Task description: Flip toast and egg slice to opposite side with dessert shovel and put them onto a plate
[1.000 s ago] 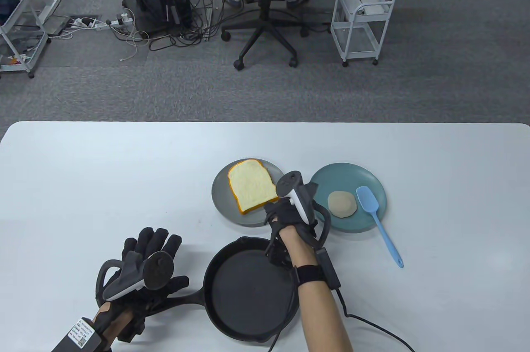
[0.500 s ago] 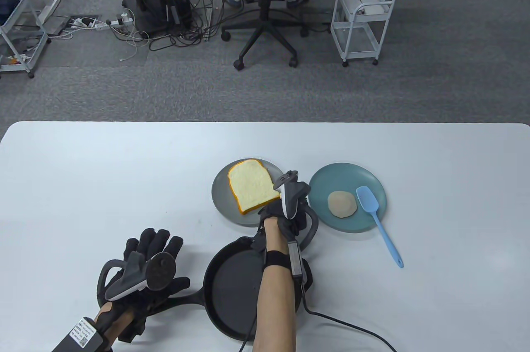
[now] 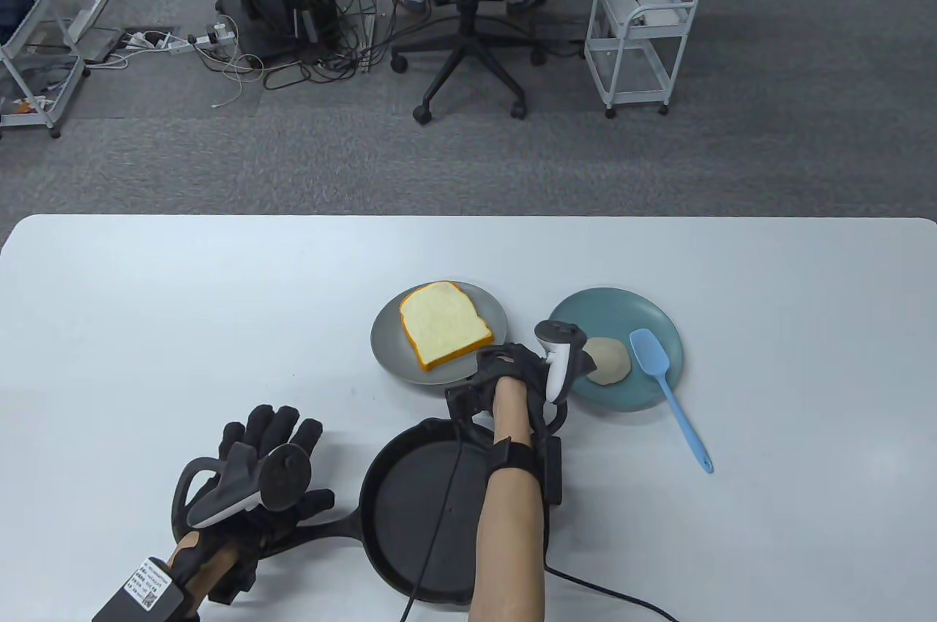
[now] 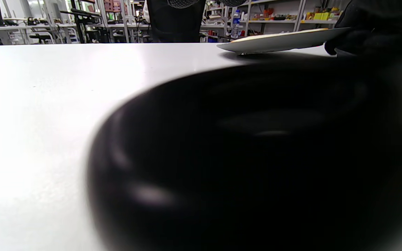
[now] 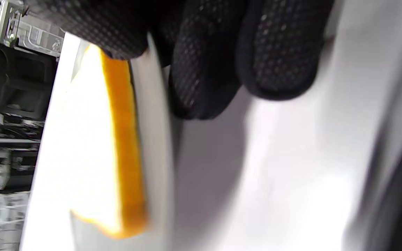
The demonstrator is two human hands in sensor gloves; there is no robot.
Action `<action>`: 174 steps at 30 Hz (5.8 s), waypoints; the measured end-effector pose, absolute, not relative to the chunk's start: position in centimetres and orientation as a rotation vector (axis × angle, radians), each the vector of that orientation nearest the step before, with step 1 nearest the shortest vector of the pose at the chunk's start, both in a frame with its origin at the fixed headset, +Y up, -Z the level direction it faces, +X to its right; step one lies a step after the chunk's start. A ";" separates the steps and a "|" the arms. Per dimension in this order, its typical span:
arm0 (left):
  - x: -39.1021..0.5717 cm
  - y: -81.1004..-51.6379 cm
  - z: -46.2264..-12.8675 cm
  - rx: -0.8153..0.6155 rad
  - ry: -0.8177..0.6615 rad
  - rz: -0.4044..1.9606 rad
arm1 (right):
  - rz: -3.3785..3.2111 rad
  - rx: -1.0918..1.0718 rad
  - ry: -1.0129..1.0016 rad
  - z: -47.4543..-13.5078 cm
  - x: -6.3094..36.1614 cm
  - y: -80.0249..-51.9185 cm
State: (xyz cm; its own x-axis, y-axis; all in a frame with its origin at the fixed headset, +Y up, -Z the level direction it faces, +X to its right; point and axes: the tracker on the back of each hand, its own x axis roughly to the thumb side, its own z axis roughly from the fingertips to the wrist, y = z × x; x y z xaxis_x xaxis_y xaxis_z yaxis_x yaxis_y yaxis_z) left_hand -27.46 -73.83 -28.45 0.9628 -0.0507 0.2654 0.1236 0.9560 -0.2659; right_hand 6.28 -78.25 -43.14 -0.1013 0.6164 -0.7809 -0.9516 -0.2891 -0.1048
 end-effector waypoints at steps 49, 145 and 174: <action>-27.1 -74.2 -28.5 -0.312 -0.262 -0.118 | 2.550 -0.027 -0.603 -22.2 9.3 -65.0; -27.5 -73.2 -28.2 -0.231 -0.268 -0.083 | 3.047 -0.990 0.111 -33.6 25.3 -76.2; -27.1 -72.6 -27.6 -0.277 -0.354 -0.063 | 2.691 0.201 -0.618 -23.1 13.5 -64.9</action>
State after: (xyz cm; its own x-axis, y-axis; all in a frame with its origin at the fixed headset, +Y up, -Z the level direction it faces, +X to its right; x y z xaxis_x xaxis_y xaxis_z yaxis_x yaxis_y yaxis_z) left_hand -27.06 -72.61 -27.63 0.9365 -0.0129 0.3504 0.1094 0.9602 -0.2569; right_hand 13.51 -64.91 -23.06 -0.9211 0.3228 0.2174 -0.3854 -0.8350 -0.3928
